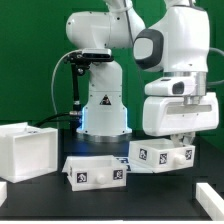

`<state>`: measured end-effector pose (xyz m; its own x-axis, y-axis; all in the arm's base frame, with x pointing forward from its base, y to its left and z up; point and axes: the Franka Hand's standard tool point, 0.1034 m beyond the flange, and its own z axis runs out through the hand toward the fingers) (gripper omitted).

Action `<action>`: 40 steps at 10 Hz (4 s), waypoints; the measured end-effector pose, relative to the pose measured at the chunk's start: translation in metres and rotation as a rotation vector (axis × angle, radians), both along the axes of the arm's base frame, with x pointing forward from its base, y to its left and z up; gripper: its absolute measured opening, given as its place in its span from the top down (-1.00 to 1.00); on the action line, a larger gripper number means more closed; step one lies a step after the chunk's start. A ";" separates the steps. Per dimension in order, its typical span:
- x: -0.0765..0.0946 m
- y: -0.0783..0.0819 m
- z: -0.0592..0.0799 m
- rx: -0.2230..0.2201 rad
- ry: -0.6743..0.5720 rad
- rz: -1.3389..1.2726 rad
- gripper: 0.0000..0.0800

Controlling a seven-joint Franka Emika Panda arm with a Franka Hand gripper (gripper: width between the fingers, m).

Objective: Assemble drawer

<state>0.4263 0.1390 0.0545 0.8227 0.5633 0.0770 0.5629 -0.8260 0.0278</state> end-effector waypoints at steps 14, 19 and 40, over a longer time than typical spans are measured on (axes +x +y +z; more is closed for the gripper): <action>-0.055 0.030 -0.038 0.069 -0.006 0.034 0.67; -0.034 -0.017 0.018 -0.032 0.060 0.072 -0.51; 0.005 -0.189 0.046 -0.493 0.848 -0.035 -0.62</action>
Offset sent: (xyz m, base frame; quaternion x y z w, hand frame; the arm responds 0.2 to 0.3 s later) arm 0.0000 0.0000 0.0000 0.0000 0.0000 0.0000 1.0000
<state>0.4315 -0.0498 0.1001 0.5133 0.3484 -0.7843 0.5310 -0.8469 -0.0286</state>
